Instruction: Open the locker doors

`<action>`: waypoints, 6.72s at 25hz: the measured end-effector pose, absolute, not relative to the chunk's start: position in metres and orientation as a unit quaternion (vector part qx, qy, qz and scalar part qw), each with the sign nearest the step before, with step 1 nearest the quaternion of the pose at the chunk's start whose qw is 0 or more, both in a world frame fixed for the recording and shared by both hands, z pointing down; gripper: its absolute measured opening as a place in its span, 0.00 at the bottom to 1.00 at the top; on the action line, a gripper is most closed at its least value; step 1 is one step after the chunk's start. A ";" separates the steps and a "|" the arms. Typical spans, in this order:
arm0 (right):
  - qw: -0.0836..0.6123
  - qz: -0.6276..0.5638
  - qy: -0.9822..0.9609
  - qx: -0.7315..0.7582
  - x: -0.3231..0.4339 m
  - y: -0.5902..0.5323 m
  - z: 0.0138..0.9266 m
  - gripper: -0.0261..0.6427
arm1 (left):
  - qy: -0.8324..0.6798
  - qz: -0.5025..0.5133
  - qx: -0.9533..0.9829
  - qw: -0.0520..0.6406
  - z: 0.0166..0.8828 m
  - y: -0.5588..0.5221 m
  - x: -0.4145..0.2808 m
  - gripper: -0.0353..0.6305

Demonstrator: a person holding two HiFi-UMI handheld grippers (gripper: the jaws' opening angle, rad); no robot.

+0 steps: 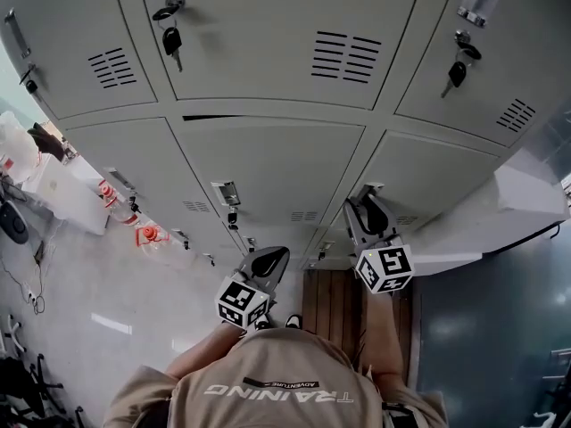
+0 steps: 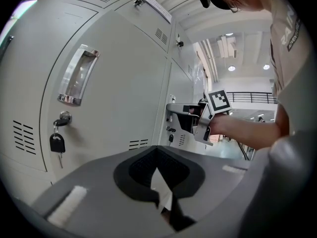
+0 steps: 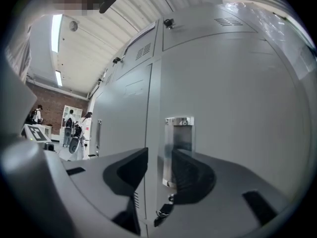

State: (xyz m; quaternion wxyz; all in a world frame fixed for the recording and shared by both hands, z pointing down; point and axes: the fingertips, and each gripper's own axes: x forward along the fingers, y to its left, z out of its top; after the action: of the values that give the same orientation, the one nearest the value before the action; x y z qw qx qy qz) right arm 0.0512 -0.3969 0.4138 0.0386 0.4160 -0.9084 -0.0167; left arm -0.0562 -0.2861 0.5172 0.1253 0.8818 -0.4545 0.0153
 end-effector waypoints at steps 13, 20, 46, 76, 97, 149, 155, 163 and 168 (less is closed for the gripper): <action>0.037 -0.005 -0.908 0.418 0.089 -0.311 0.407 0.21 | -0.400 0.034 0.908 0.120 0.521 -0.285 -0.039 0.06; 0.039 -0.007 -0.886 0.462 0.161 -0.251 0.405 0.21 | -0.332 0.039 0.935 0.116 0.517 -0.277 0.020 0.06; 0.195 -0.047 -0.709 0.676 0.319 -0.205 0.411 0.18 | -0.272 0.041 0.955 0.107 0.502 -0.269 0.139 0.06; 0.118 -0.010 -0.875 0.469 -0.018 -0.230 0.450 0.06 | -0.471 0.003 0.872 0.129 0.510 -0.206 -0.189 0.06; 0.006 -0.011 -0.934 0.357 0.077 -0.364 0.411 0.06 | -0.515 0.017 0.852 0.096 0.474 -0.319 -0.025 0.06; 0.024 0.016 -0.880 0.474 0.226 -0.222 0.417 0.22 | -0.348 0.031 0.932 0.097 0.491 -0.239 0.110 0.06; 0.033 0.011 -0.883 0.467 0.299 -0.214 0.419 0.19 | -0.386 0.028 0.915 0.111 0.500 -0.211 0.181 0.06; 0.020 0.010 -0.896 0.443 0.346 -0.221 0.422 0.17 | -0.443 0.045 0.887 0.119 0.506 -0.181 0.208 0.06; 0.053 -0.015 -0.888 0.458 0.348 -0.213 0.425 0.15 | -0.462 0.046 0.879 0.105 0.495 -0.166 0.196 0.06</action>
State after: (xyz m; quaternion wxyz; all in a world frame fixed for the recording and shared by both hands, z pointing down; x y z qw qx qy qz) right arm 0.3480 -0.2128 0.4250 0.0529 0.4575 -0.8875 -0.0149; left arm 0.1962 -0.1664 0.4946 0.1048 0.8793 -0.4624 0.0464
